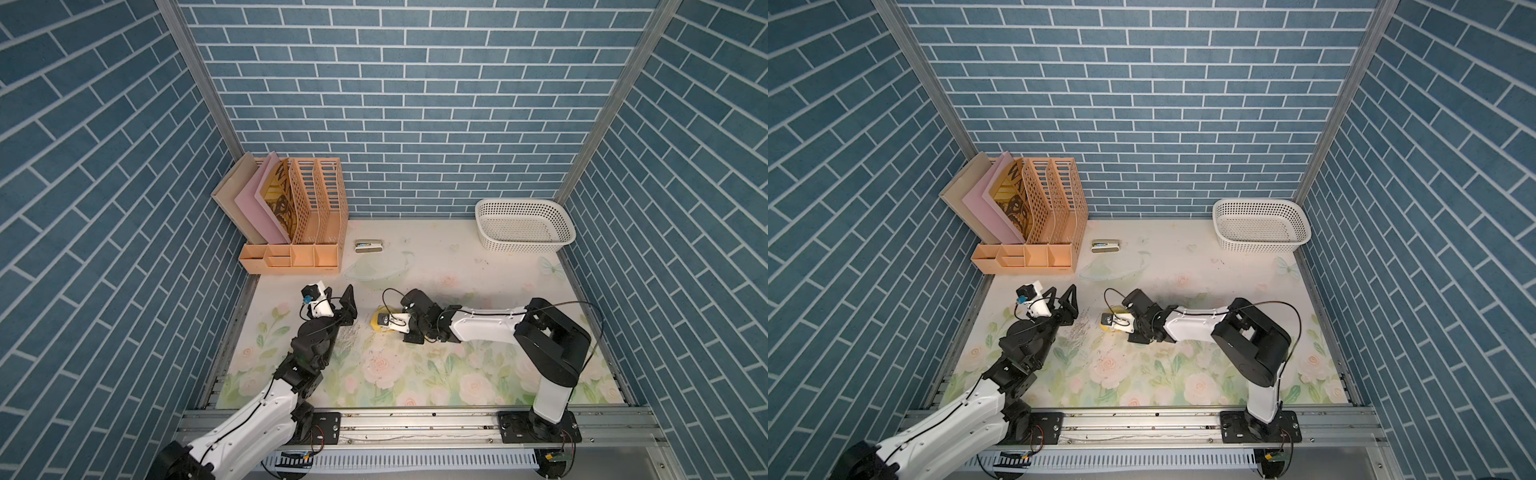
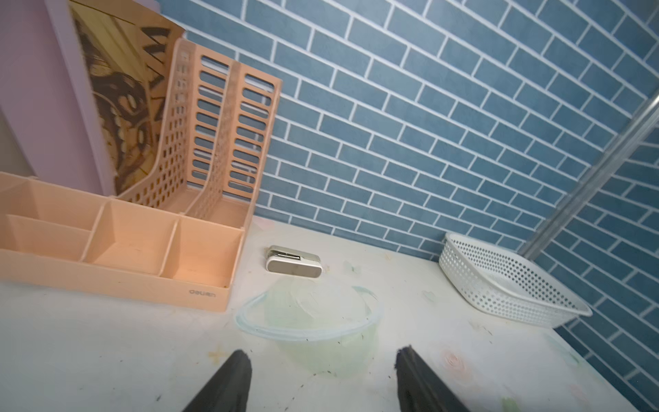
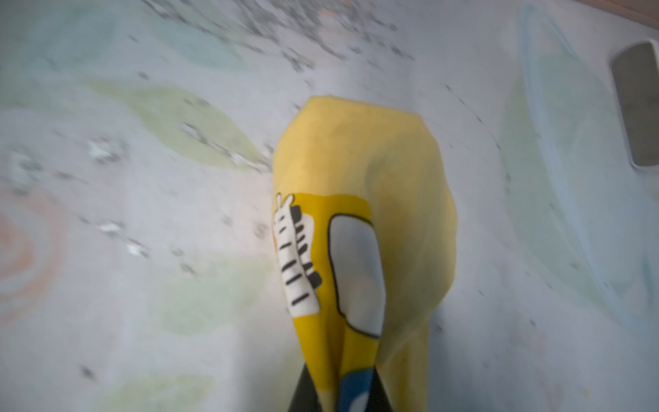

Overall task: Roll up the pillowcase
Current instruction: Pick up the pillowcase at the center of the board, then place the pillowcase in the bin.

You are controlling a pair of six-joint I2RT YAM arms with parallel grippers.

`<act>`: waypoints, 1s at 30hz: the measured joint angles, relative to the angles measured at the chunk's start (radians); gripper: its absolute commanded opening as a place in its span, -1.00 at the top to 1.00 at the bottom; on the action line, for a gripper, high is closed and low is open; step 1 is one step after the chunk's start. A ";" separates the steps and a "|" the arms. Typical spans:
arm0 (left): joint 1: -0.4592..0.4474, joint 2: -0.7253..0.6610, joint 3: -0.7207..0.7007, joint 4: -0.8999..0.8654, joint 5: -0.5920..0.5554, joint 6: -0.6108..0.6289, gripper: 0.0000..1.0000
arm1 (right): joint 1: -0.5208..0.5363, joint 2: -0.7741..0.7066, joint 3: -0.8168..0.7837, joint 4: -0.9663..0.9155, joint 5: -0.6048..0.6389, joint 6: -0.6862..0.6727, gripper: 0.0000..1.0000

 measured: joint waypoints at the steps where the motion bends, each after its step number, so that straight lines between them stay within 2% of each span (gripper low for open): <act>1: 0.002 -0.027 -0.003 -0.015 -0.018 -0.002 -0.38 | -0.029 -0.023 0.002 -0.014 0.026 -0.018 1.00; 4: 0.003 -0.102 -0.023 -0.060 -0.078 -0.005 -0.38 | -0.153 -0.070 0.080 -0.087 0.088 -0.111 1.00; 7: 0.003 -0.127 -0.038 -0.090 -0.123 -0.001 -0.38 | -0.305 -0.069 0.240 -0.145 0.105 -0.246 1.00; 13: 0.005 -0.103 -0.039 -0.110 -0.173 0.020 -0.39 | -0.552 -0.026 0.423 -0.067 0.184 -0.606 1.00; 16: 0.005 -0.080 -0.039 -0.110 -0.178 0.031 -0.39 | -0.640 0.104 0.554 -0.013 0.212 -0.743 1.00; 20: 0.005 -0.063 -0.039 -0.110 -0.174 0.045 -0.39 | -0.729 0.310 0.785 -0.021 0.179 -0.855 1.00; 27: 0.007 -0.063 -0.043 -0.105 -0.164 0.064 -0.39 | -0.851 0.597 1.168 -0.100 0.089 -0.934 1.00; 30: 0.007 -0.060 -0.055 -0.092 -0.161 0.075 -0.40 | -0.905 0.658 1.257 -0.147 0.016 -0.942 1.00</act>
